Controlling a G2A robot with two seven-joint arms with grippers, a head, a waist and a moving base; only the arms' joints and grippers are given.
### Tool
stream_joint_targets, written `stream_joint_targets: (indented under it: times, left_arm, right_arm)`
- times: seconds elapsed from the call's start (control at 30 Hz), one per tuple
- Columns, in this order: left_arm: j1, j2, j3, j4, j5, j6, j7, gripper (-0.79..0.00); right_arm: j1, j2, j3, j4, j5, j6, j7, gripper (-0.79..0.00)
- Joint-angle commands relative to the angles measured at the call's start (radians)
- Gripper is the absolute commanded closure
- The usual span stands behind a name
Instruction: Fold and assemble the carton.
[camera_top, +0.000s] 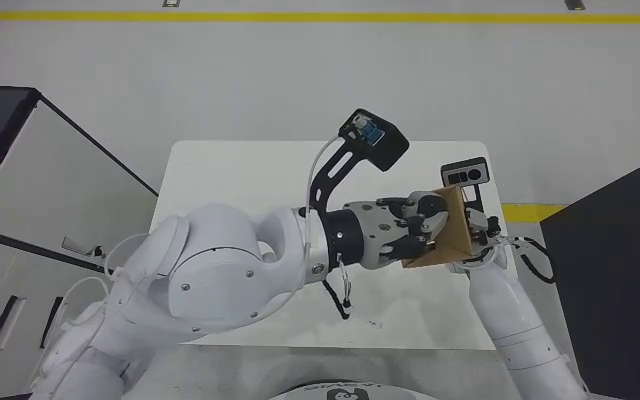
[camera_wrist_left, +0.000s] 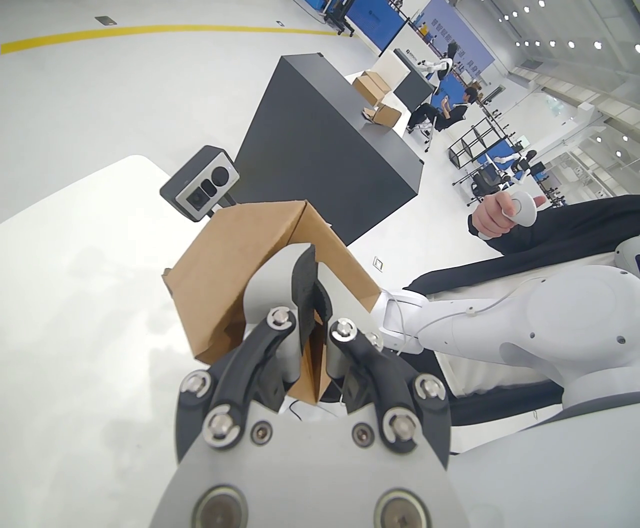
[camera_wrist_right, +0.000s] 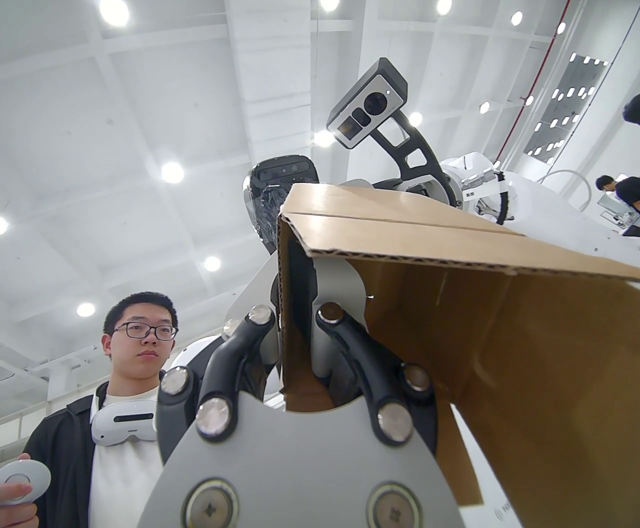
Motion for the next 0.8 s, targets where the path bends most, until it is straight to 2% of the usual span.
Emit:
stream_joint_targets:
  times: [0.0,0.3,0.5,0.77]
  left_arm:
    - [0.001,0.0,-0.005,0.0,-0.003,-0.001,0.003,0.0]
    - [0.015,-0.006,-0.069,0.0,-0.103,-0.024,0.07,0.0]
    - [0.038,0.002,-0.109,0.0,-0.091,-0.027,0.049,0.0]
    - [0.059,0.006,-0.072,0.0,-0.065,-0.047,0.025,0.0]
  right_arm:
    - [0.0,0.0,0.001,0.001,0.0,0.0,0.0,0.0]
    - [0.001,-0.002,0.008,0.02,-0.008,0.0,0.0,0.0]
    - [0.004,-0.003,0.007,0.022,-0.007,0.0,0.0,0.0]
    - [0.007,-0.004,0.01,0.03,-0.011,0.0,0.0,0.0]
